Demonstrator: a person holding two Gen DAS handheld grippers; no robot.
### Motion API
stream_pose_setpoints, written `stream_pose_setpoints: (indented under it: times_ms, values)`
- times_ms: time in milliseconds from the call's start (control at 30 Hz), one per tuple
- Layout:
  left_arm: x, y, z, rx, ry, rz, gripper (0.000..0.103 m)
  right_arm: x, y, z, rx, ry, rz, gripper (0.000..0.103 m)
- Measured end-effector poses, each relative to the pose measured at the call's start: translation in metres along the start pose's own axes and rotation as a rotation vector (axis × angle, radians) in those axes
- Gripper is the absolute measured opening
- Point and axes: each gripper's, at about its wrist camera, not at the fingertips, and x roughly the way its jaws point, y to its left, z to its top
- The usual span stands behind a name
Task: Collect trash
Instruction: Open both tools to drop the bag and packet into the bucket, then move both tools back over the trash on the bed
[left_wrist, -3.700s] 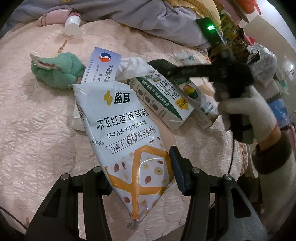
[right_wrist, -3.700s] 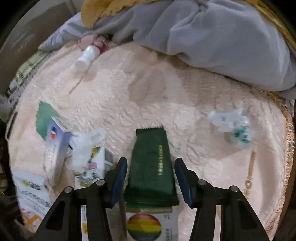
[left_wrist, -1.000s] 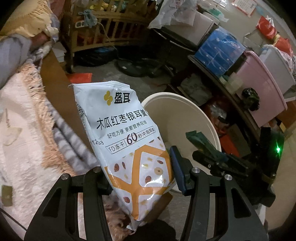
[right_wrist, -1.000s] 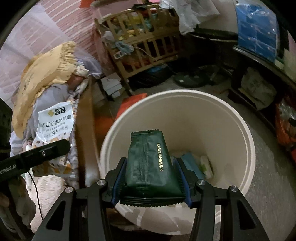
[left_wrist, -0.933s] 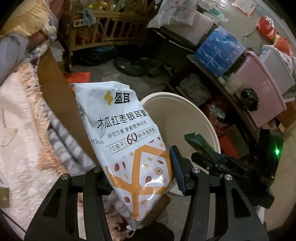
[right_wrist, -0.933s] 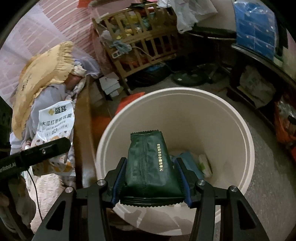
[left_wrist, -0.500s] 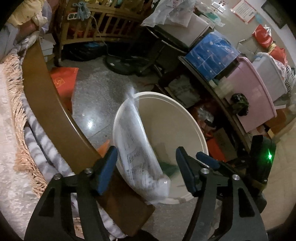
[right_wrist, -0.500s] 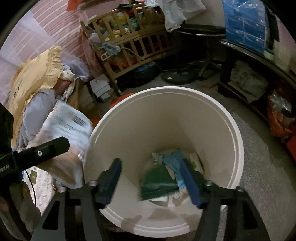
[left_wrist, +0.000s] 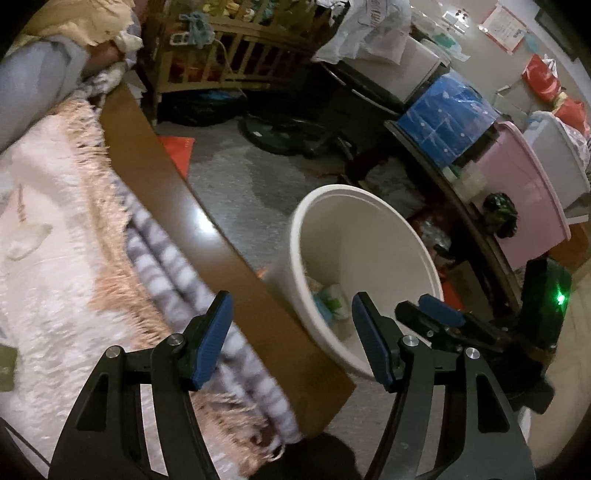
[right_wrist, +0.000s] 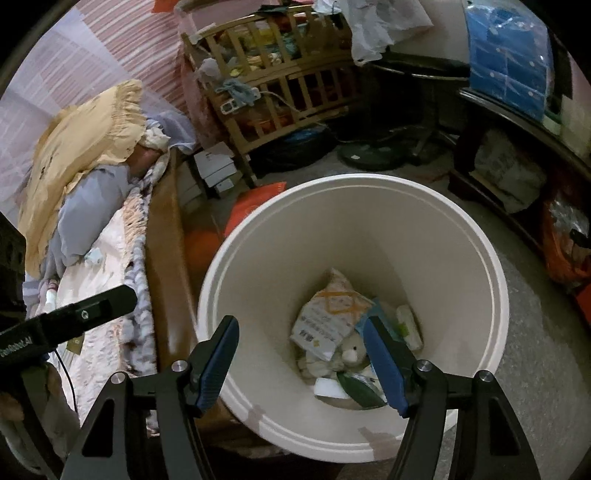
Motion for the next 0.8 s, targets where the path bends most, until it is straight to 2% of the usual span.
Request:
stream_pose_setpoints:
  times_ms: [167,367,633,800]
  values:
    - [-0.019,0.011,-0.010,0.007,-0.047,0.065,0.065,0.000,0.019,-0.001,-0.037,0.004,0.017,0.067]
    - [-0.048,0.033,-0.024,0.001,-0.105,0.188,0.065,0.005,0.051,-0.006,-0.078,0.015,0.049,0.067]
    - [-0.079,0.072,-0.044,-0.066,-0.153,0.320,0.065,0.011,0.105,-0.014,-0.173,0.021,0.115,0.067]
    - [-0.100,0.097,-0.056,-0.115,-0.182,0.365,0.065,0.020,0.145,-0.021,-0.245,0.039,0.148,0.067]
